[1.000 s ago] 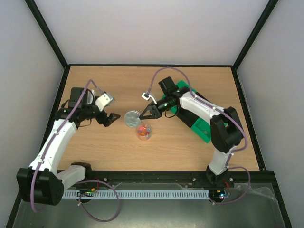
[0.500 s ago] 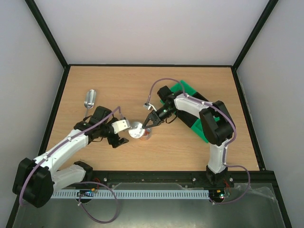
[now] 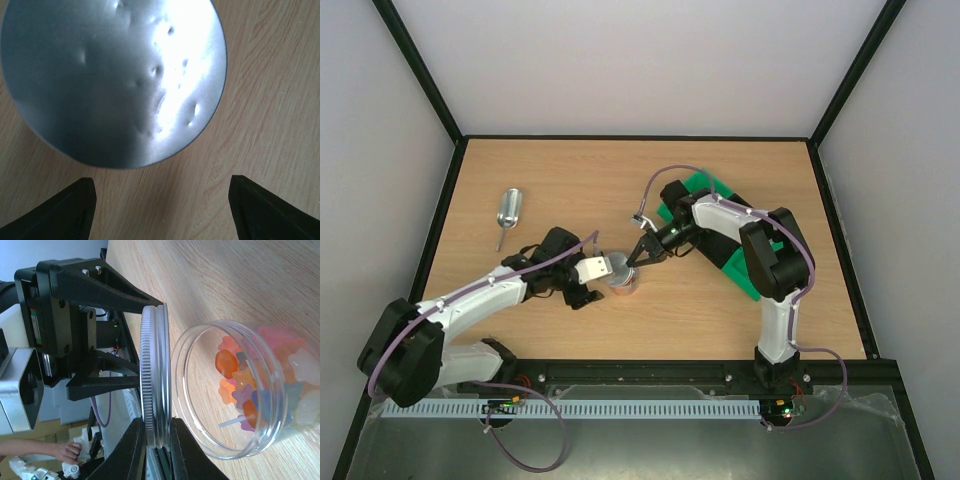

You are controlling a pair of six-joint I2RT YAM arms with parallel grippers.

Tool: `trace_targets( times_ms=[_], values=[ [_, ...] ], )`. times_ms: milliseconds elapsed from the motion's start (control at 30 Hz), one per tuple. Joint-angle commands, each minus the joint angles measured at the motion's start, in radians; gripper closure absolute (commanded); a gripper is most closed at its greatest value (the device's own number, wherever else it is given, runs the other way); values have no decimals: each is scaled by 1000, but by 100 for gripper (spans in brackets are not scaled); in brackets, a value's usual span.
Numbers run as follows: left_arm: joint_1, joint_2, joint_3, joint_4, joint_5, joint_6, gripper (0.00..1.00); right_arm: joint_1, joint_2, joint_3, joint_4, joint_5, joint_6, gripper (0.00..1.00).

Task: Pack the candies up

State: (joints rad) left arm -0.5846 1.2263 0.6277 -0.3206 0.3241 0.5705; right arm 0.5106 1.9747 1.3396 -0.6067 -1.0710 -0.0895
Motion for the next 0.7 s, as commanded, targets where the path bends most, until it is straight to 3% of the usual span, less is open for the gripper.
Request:
trace_targets(
  times_ms=[0,167,333,667],
  values=[
    [-30,32,12,62,-32,-27,27,-17,18,-11,-46,1,3,98],
    [-54,60,22,83,-37,-43,32,-30,25,-15,-40,10,5,95],
    [-66,75,29,109,-32,-77,38,-32,20,-15,-39,29,1,84],
    [-77,111,49,147,-34,-111,44,-60,-11,-11,-18,115,28,78]
  ],
)
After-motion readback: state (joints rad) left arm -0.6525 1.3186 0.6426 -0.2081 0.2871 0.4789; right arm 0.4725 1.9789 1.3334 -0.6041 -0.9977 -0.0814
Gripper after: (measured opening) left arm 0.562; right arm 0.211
